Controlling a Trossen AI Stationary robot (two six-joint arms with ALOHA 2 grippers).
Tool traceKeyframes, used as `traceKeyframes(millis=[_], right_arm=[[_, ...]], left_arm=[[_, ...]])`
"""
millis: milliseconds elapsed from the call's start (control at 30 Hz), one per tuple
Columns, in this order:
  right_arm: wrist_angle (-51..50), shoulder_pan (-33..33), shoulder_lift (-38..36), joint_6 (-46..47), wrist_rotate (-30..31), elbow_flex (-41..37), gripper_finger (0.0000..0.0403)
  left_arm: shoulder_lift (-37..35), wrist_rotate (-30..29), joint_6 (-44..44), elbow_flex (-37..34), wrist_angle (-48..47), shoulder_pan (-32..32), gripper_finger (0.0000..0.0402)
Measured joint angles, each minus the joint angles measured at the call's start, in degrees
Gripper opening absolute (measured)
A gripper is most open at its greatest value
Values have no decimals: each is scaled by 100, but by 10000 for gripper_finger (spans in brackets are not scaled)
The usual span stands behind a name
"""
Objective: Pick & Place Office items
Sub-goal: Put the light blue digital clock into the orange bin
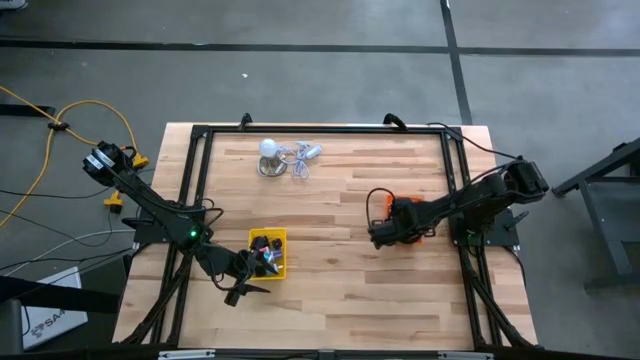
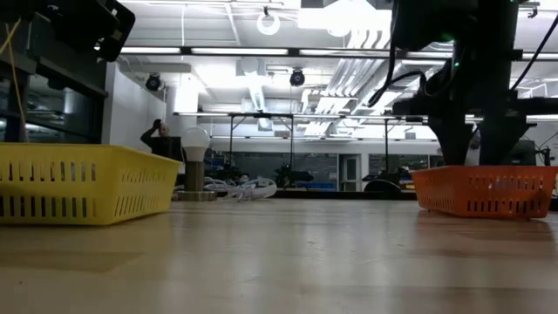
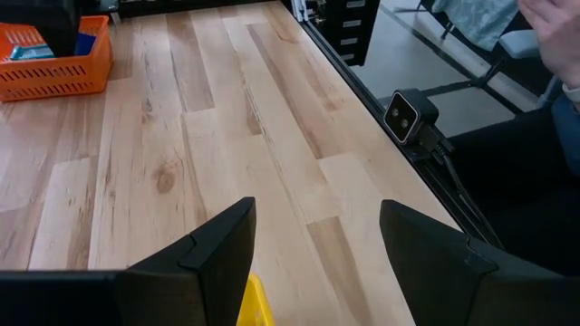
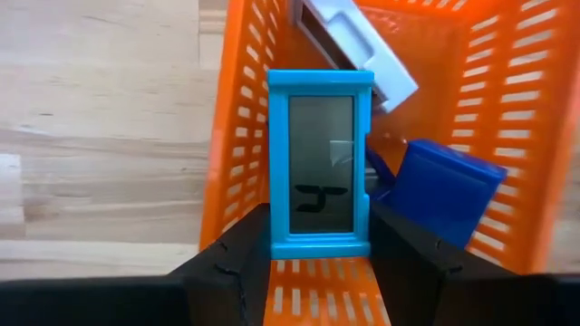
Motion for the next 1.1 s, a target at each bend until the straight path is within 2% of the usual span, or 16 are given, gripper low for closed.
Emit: traceKeyframes(millis=[233, 767, 1100], right_arm=[[492, -1, 0, -2, -23, -353, 149], [493, -2, 0, 0, -16, -357, 153], [493, 0, 0, 0, 13, -357, 180]], left_arm=[[0, 0, -2, 0, 0, 0, 230], [0, 0, 0, 0, 0, 0, 230], [0, 0, 0, 0, 0, 0, 230]])
